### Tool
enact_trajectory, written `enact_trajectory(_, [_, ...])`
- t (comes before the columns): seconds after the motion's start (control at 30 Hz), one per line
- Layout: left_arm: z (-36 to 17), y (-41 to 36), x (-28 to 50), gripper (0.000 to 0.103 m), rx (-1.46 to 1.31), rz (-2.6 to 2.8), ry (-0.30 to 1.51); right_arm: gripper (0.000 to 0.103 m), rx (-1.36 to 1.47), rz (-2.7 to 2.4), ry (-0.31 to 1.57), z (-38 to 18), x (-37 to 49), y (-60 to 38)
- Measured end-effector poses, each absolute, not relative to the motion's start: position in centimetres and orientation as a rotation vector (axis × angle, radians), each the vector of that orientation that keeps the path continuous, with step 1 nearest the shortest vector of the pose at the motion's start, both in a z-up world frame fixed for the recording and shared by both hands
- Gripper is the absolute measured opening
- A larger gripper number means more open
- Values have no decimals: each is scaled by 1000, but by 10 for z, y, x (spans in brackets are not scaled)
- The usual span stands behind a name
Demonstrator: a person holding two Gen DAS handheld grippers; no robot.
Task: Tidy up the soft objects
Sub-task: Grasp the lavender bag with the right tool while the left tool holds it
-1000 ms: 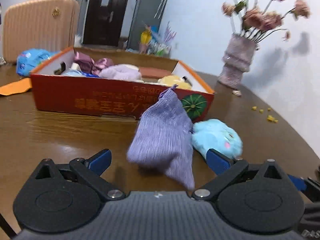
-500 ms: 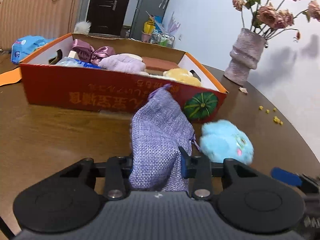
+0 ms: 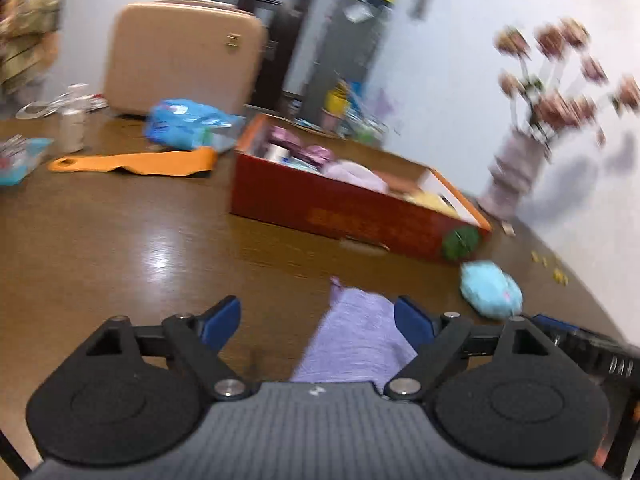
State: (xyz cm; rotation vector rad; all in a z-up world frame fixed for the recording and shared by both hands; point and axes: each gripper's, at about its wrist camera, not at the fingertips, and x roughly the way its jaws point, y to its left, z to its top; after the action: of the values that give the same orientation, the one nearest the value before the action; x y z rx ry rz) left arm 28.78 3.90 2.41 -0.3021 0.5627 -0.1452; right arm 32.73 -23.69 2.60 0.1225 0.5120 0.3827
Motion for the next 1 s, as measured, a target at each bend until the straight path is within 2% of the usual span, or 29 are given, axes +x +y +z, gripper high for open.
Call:
enact_trajectory(0.13, [19,48,273,85,-381,-130,598,92,34,461,525,30,351,-197])
enact_trajectory(0.23, [14,45,258,85,-411,-128,596,85,6,514,625,19,385,-173])
enact_trajectory(0.27, [14,40,256,85,-386,-133,590,79,-9,521,679,14,396,-166])
enact_trajectory(0.3, [12,36,255,84,-359,-134,584,69,-23,531,723,8,406,-160])
enact_trajectory(0.37, [7,27,257,74,-329,-144,597,54,-47,543,753,1,415,-150])
enact_trajectory(0.4, [5,24,259,60,-318,-161,611,41,-90,525,747,1,411,-145])
enact_trajectory(0.43, [3,22,260,51,-309,-172,620,34,-132,502,741,2,405,-142])
enact_trajectory(0.47, [2,21,262,50,-300,-170,622,24,-135,499,744,3,399,-142])
enact_trajectory(0.53, [0,23,262,44,-295,-179,616,15,-169,458,727,6,375,-147])
enact_trajectory(0.57, [0,24,263,43,-300,-188,617,5,-189,422,717,5,362,-152])
enact_trajectory(0.63, [0,25,263,34,-308,-208,617,5,-186,363,693,2,329,-167])
enact_trajectory(0.77, [2,13,260,34,-308,-319,621,5,1,291,693,3,287,-206])
enact_trajectory(0.87, [5,8,255,37,-319,-360,607,13,32,237,649,9,270,-222])
enact_trajectory(0.9, [7,7,256,40,-321,-362,603,15,37,223,624,11,266,-226])
enact_trajectory(0.93, [7,6,257,42,-319,-362,600,21,49,211,609,13,265,-229])
enact_trajectory(1.0, [8,4,259,47,-316,-354,601,56,98,190,587,13,269,-235])
